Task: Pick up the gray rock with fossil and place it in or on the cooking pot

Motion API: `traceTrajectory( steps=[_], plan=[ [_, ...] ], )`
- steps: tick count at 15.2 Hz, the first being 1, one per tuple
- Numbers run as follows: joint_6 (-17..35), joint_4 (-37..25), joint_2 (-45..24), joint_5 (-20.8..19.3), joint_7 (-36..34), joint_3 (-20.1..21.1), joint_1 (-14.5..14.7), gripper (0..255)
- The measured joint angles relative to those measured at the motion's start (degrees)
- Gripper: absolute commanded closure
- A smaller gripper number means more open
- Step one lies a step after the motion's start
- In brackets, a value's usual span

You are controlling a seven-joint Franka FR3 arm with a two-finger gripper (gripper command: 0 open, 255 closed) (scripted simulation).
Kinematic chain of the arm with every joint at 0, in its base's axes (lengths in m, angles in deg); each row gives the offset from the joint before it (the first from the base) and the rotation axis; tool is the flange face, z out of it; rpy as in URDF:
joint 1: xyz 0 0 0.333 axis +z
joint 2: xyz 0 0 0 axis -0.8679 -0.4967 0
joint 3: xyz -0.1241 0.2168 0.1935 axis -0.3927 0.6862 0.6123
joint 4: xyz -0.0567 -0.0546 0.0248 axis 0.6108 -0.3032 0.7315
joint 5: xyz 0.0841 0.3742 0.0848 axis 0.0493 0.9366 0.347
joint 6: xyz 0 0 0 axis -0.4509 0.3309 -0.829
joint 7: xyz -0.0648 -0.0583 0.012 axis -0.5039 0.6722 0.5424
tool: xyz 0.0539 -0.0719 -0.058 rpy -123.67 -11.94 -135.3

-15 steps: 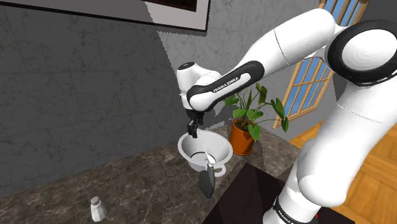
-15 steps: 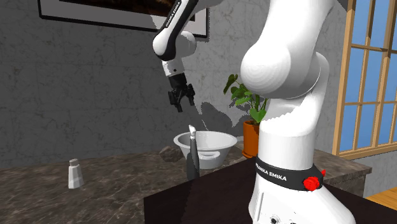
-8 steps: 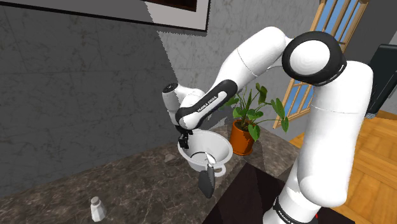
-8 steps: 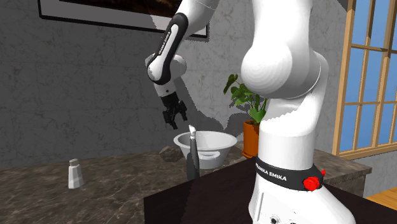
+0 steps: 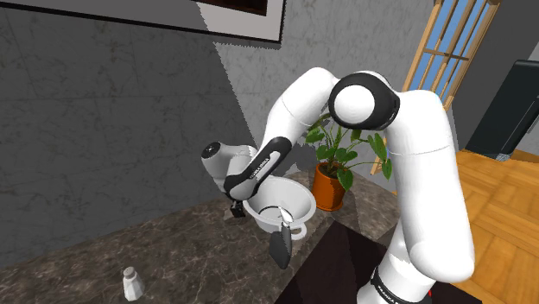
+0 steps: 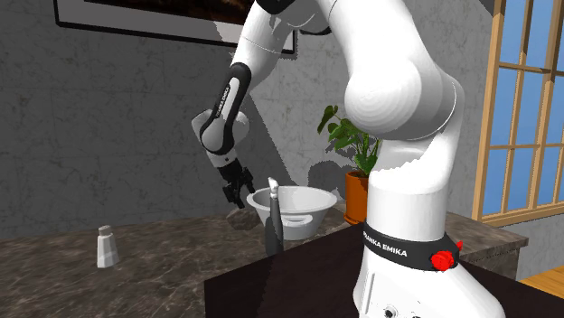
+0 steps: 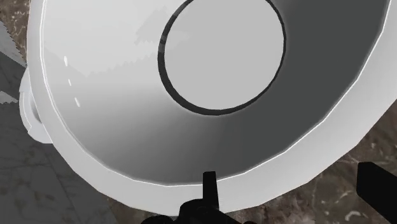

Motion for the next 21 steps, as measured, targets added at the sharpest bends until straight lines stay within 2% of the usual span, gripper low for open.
traceTrajectory(
  steps=[3,8,11,16,17,21],
  plan=[
    [-3.69,-3.2,-2.67,-1.87,-0.42,0.15,0.9,0],
    [-0.65,-3.65,-3.2,-4.11,-1.47,0.22,-0.55,0],
    [2.89,-3.52,-3.37,-5.45,-2.02,-0.16,-1.51,0],
    [3.15,-4.38,-4.05,-5.58,-2.24,-0.01,-1.55,0],
    [3.56,-4.01,-3.85,-5.82,-2.46,-0.04,-1.57,255],
    [2.82,-4.29,-4.21,-7.47,-2.59,0.16,-1.38,255]
  ],
)
